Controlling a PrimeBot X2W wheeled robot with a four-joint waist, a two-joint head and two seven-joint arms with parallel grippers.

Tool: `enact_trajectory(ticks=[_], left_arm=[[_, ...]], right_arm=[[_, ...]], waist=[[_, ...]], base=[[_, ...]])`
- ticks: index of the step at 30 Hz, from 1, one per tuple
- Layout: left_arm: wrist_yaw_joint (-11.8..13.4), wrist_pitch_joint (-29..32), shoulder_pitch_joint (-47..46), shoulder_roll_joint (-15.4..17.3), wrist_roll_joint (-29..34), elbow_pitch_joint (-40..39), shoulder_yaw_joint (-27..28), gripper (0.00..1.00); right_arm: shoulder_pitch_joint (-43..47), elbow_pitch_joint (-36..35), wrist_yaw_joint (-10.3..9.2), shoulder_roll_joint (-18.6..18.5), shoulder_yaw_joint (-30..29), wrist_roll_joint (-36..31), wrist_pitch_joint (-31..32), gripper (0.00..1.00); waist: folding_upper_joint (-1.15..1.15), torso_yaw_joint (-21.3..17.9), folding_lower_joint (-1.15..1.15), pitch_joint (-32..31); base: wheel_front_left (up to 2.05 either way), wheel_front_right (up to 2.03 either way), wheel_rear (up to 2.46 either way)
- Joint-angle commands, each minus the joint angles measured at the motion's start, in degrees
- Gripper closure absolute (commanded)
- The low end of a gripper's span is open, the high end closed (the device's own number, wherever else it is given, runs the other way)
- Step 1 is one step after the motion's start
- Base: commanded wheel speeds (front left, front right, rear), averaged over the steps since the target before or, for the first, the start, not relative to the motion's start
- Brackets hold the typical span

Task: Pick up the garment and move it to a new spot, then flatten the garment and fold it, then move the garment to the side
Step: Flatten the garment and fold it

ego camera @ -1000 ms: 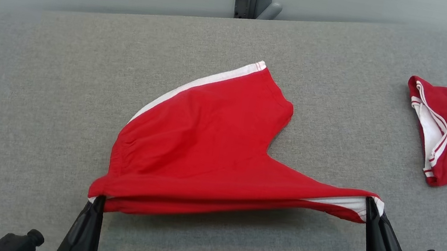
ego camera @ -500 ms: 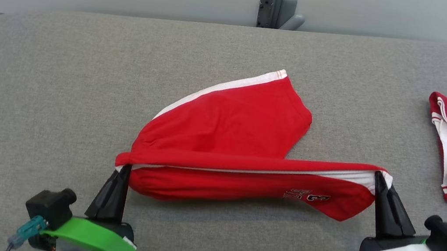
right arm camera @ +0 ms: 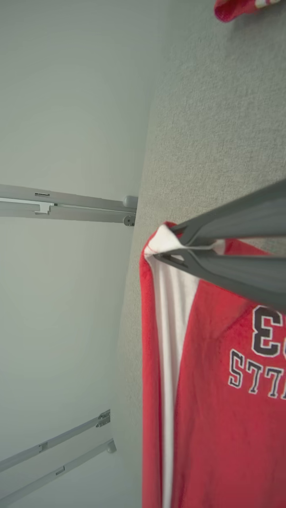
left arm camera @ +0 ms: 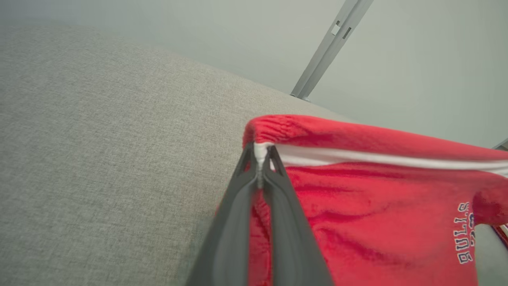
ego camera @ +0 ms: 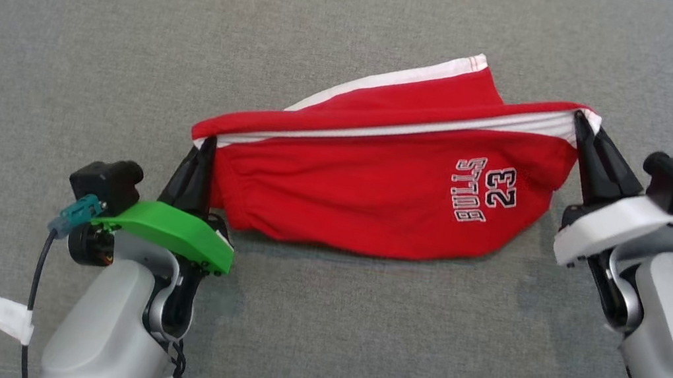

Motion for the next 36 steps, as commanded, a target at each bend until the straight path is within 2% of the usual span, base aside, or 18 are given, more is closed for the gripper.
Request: enact_trajectory(ticks=[1, 10, 21, 22, 23, 24, 25, 26, 27, 36], left_arm=[[0.69, -0.51, -2.23, 0.15, -0.88, 1.23, 0.13, 1.00], [2.61, -1.84, -9.69, 0.01, -6.50, 5.71, -4.37, 1.00], [4.87, -2.17, -11.96, 0.01, -8.74, 4.77, -7.13, 1.00], [5.03, -2.17, -12.01, 0.01, -8.76, 4.59, -7.49, 1.00], [4.98, -2.17, -12.11, -0.02, -8.58, 4.28, -7.93, 0.89], [5.07, -2.18, -12.17, 0.01, -8.46, 3.80, -8.10, 0.65], [5.13, -2.18, -12.17, 0.01, -7.98, 3.19, -8.23, 0.45], [5.08, -2.18, -11.99, 0.00, -7.43, 2.64, -8.40, 0.10], [5.11, -2.17, -11.65, 0.00, -6.87, 2.02, -8.32, 0.00], [4.46, -2.13, -6.53, 0.71, -0.74, -2.48, -7.61, 0.00]], right_arm=[[-2.78, 2.00, -0.15, -0.73, 1.14, 0.43, 0.47, 1.00], [-18.51, 16.54, -0.14, -1.37, 10.55, 3.26, 1.52, 1.00], [-29.03, 29.11, -0.13, 0.02, 17.88, 8.45, 0.58, 1.00], [-29.80, 30.05, -0.13, 0.07, 18.44, 8.80, 0.56, 0.91], [-30.51, 30.93, -0.13, 0.13, 18.98, 9.22, 0.50, 0.65], [-31.15, 31.68, -0.13, 0.23, 19.49, 9.62, 0.41, 0.42], [-31.72, 32.41, -0.13, 0.30, 19.92, 9.96, 0.33, 0.00], [-32.29, 33.11, -0.13, 0.34, 20.32, 10.21, 0.28, 0.00], [-32.78, 33.60, -0.13, 0.39, 20.65, 10.52, -0.05, 0.00], [-33.24, 34.90, -0.13, -0.21, 23.98, 12.88, -1.55, 0.00]], waist=[[0.53, 2.20, 0.00, 3.95], [0.53, 4.72, 0.00, 9.10], [0.53, 6.36, 0.00, 11.15], [0.53, 6.46, 0.00, 11.25], [0.53, 6.59, 0.00, 11.34], [0.53, 6.71, 0.00, 11.38], [0.53, 6.83, 0.00, 11.38], [0.53, 6.93, 0.00, 11.34], [0.53, 6.99, 0.00, 11.25], [0.53, 6.16, 0.00, 8.96]], base=[[0.00, 0.00, 0.00], [0.00, 0.00, 0.00], [0.00, 0.00, 0.00], [0.00, 0.00, 0.00], [0.00, 0.00, 0.00], [0.00, 0.00, 0.00], [0.00, 0.00, 0.00], [0.00, 0.00, 0.00], [0.00, 0.00, 0.00], [0.00, 0.00, 0.00]])
